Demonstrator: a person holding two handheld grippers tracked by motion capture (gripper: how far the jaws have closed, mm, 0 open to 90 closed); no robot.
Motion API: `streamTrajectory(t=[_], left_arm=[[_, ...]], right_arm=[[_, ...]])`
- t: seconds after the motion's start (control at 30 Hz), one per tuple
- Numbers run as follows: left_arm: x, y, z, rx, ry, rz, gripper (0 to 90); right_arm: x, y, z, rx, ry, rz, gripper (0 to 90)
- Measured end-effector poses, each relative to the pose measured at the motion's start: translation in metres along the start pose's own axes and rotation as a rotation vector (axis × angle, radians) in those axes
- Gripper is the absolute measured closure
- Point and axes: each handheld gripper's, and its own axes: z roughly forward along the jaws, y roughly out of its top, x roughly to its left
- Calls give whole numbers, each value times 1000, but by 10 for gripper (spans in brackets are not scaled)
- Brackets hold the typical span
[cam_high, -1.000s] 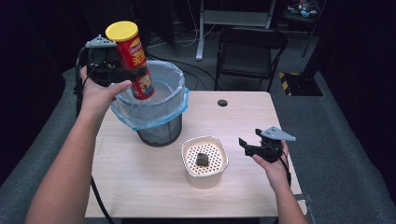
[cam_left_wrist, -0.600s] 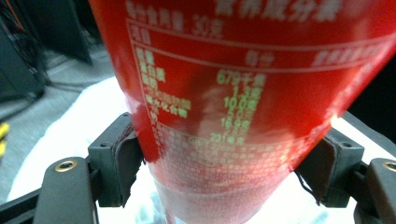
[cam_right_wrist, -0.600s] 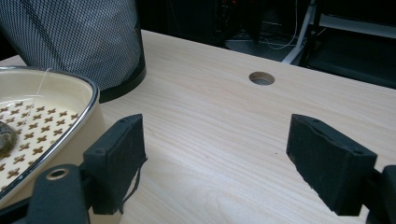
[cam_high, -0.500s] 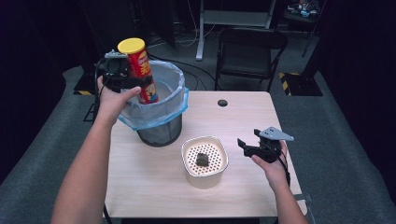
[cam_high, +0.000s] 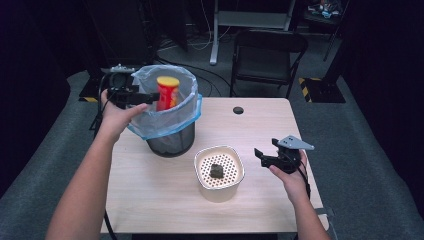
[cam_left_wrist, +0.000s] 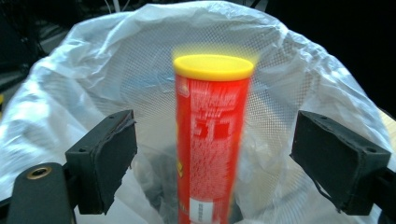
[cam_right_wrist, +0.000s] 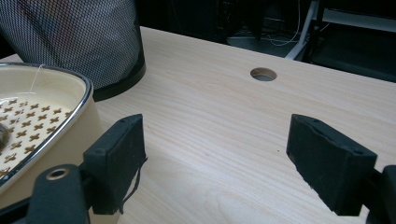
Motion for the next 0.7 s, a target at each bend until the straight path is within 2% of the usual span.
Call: streamTrajectory(t=[0.2, 0.3, 0.4, 0.5, 0.63, 0.7], left_arm=[[-6, -17, -33, -53, -52, 28, 241], [-14, -28, -45, -43, -73, 70, 281], [-20, -41, -56, -51, -98, 86, 322], [-24, -55, -63, -62, -136, 82, 350], [-25, -77, -64, -53, -152, 87, 361], [-23, -88, -62, -40, -141, 92, 361]], right_arm=[[2, 1, -2, -2, -9, -1, 189], [2, 2, -2, -8, -8, -4, 189], [3, 2, -2, -5, -4, -7, 189], [3, 1, -1, -1, -5, -5, 189], [2, -1, 0, 5, -6, 1, 189], [2, -1, 0, 7, -8, 1, 189]])
